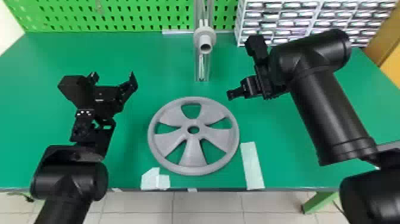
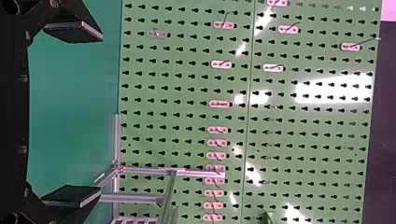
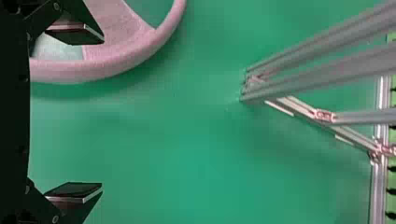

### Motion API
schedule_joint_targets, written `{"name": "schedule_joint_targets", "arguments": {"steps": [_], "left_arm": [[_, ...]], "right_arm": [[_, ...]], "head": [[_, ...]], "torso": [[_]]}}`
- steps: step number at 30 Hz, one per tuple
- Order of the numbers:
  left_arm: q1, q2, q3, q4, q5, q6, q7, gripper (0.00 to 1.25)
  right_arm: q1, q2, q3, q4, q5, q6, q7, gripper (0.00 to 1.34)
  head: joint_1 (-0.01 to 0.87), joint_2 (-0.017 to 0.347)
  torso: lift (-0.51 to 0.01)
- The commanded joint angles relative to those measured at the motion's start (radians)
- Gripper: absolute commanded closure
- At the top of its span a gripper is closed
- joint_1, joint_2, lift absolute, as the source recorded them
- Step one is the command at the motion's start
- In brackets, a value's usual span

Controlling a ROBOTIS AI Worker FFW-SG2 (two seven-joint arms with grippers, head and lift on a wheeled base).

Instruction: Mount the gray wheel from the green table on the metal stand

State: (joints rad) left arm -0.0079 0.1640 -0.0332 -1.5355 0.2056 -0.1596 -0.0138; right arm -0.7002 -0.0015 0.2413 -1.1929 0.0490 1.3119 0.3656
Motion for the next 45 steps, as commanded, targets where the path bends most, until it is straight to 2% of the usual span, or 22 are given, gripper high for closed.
{"name": "schedule_joint_targets", "arguments": {"steps": [1,20,29,45], "left_arm": [[-0.003,0.002,-0.002,0.0,0.0,0.0,0.002,0.13],[-0.034,0.011,-0.065,0.0,-0.005,0.0,0.035,0.13],[-0.055,0.011,-0.088,0.0,-0.008,0.0,0.037,0.13],[-0.063,0.014,-0.094,0.0,-0.011,0.003,0.04,0.13]], "right_arm": [[0.001,0.002,0.023,0.006,-0.018,0.0,0.004,0.18],[0.031,0.002,0.018,0.006,-0.023,0.036,0.027,0.19],[0.038,0.002,0.012,0.006,-0.009,0.043,0.062,0.25],[0.028,0.002,0.067,0.033,0.078,0.049,0.208,0.26]], "head": [[0.868,0.052],[0.868,0.052],[0.868,0.052],[0.868,0.052]], "torso": [[-0.093],[-0.093],[-0.093],[-0.093]]}}
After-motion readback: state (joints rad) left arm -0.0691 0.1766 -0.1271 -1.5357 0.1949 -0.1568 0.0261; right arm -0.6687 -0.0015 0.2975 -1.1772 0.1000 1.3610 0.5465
